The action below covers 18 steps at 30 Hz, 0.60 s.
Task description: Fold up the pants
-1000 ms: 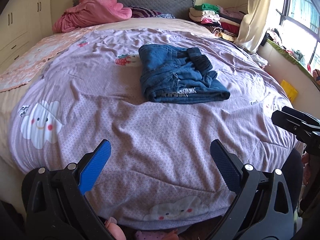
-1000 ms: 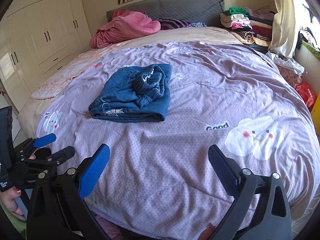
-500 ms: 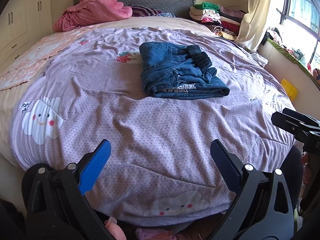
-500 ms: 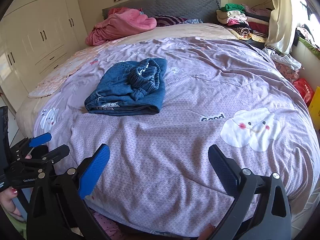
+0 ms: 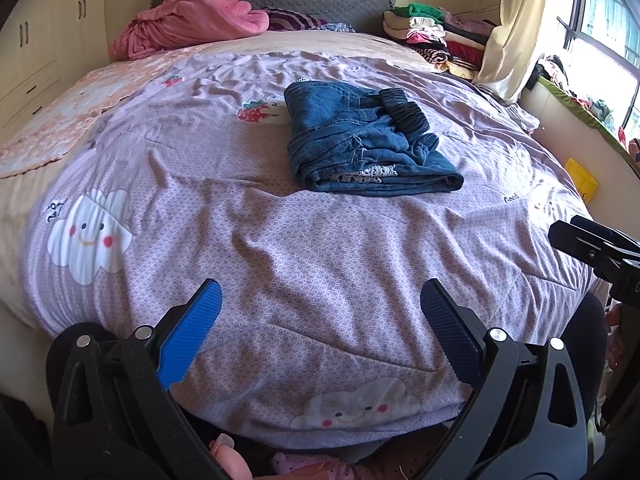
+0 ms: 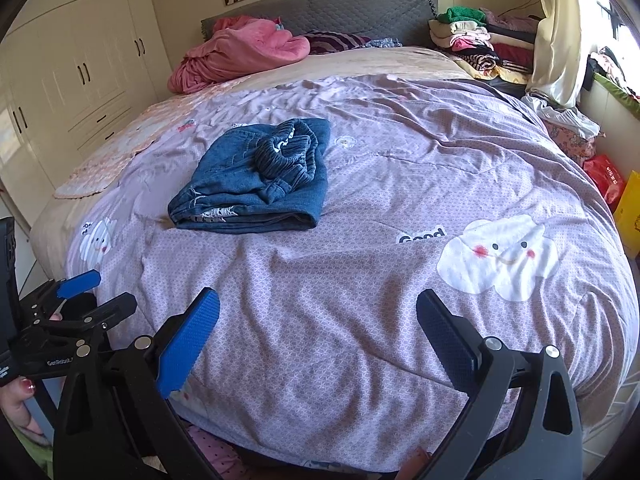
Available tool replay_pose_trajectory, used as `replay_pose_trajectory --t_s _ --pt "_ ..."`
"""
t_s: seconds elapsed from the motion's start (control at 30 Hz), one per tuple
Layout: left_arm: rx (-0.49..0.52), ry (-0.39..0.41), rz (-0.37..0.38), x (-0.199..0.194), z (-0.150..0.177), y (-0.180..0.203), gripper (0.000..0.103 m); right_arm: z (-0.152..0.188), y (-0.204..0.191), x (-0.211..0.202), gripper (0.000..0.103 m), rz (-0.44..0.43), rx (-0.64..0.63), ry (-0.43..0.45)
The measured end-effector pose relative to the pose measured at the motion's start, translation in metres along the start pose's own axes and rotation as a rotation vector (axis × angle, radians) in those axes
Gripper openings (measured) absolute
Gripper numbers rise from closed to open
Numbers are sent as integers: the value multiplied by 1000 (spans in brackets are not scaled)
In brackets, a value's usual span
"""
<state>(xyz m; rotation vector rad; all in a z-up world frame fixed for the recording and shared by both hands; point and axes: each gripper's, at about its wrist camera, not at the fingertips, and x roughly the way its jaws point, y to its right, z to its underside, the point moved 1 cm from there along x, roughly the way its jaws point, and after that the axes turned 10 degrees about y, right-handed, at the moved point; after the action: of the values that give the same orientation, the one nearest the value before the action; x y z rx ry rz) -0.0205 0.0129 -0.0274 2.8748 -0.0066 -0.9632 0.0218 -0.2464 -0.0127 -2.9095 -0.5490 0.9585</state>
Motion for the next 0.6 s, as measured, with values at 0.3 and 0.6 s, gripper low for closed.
replay_pose_trajectory --t_s 0.3,0.6 --pt "0 -3 3 0 0 0 93 0 3 -4 98 7 12 -2" --pt "-3 -11 0 -4 1 0 93 -1 -1 -5 98 13 2 -7"
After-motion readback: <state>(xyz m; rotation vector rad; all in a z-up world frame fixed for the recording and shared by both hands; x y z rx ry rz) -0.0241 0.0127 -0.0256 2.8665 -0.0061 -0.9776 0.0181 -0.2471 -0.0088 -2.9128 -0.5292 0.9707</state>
